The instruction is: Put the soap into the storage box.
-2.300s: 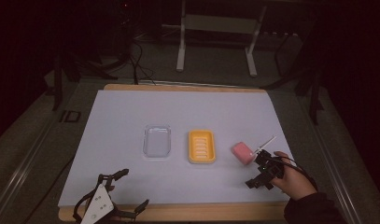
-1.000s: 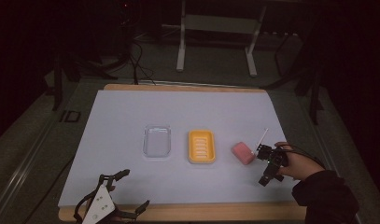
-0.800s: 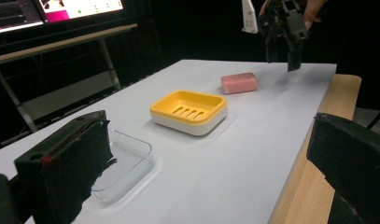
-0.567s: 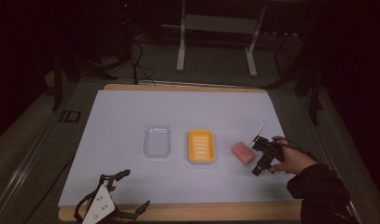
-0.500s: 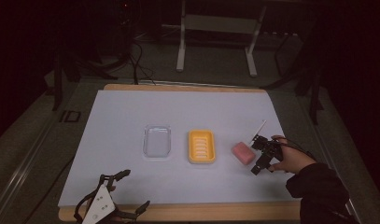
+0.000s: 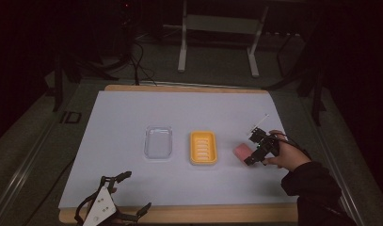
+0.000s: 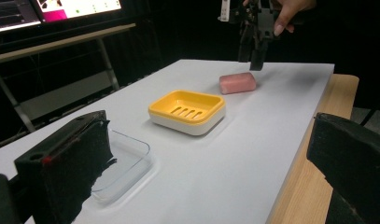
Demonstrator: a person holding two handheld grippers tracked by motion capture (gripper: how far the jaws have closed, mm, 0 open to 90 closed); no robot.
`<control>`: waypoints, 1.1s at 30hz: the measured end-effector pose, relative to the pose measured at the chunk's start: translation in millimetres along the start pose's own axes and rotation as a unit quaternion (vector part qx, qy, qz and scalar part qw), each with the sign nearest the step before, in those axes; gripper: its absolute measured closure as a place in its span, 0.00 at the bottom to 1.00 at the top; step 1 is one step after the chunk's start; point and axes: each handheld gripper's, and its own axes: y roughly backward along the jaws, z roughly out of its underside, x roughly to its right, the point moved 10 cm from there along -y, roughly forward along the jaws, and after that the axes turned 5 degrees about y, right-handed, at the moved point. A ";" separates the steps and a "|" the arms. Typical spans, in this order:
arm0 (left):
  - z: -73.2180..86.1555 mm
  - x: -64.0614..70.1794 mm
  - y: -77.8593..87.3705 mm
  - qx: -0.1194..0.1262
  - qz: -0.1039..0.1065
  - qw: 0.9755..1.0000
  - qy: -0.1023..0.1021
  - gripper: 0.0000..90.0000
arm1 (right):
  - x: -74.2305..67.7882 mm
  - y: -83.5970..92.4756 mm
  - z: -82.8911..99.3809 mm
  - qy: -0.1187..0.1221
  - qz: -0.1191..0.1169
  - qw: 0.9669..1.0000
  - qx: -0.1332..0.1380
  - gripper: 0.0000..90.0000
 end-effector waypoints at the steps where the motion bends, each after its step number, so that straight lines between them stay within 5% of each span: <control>1: 0.1 -0.1 0.0 0.000 0.000 1.000 0.000 0.01 | 1.1 -0.4 -1.5 0.007 0.007 1.000 0.003 0.15; 14: 0.6 0.2 -0.2 -0.002 0.001 1.000 0.000 0.01 | 12.5 -22.6 -16.1 0.025 0.030 0.998 0.049 0.21; 23: 0.9 0.7 -0.7 -0.003 0.002 1.000 0.000 0.01 | 12.4 -39.2 -14.1 -0.002 0.019 1.000 0.024 0.26; 33: 1.3 1.1 -0.7 -0.003 0.004 1.000 0.000 0.01 | 10.6 -48.8 -14.4 0.000 0.024 1.000 0.006 0.40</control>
